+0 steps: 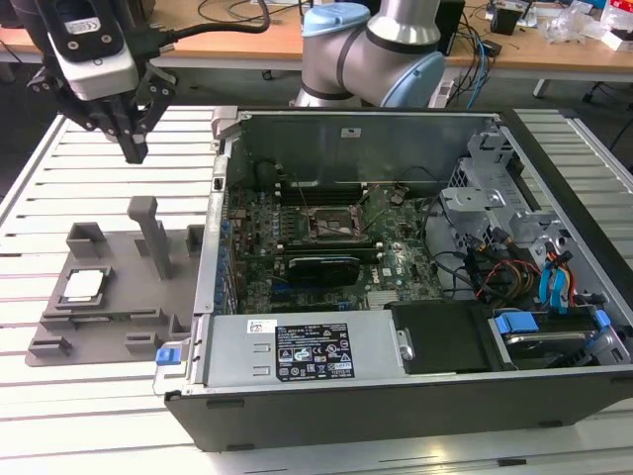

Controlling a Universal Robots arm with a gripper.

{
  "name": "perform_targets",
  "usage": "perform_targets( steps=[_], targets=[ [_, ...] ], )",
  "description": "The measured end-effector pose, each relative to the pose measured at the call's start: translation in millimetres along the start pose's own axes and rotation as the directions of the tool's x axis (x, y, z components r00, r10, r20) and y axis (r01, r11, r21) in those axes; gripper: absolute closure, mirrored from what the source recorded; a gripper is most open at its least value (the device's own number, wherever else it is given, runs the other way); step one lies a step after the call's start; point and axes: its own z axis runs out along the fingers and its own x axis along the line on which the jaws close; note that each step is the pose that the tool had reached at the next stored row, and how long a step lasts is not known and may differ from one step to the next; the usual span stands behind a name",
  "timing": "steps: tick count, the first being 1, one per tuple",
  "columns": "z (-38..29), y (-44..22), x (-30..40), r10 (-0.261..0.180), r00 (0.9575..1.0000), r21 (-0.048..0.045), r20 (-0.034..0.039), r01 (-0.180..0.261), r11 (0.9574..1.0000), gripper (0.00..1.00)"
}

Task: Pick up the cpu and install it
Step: 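Reach for the cpu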

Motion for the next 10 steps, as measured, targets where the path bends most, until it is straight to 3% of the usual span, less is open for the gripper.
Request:
perform_targets(
  steps=[2,6,10],
  targets=[
    [-0.2,-0.6,8.1,0.0,1.0,0.0,0.0,0.0,1.0,0.89],
    [-0.8,-2.7,36.5,0.0,1.0,0.0001,0.0,0.0,1.0,0.89],
    [-1.0,-3.7,49.1,0.0,1.0,0.0,0.0,0.0,1.0,0.89]
  ],
)
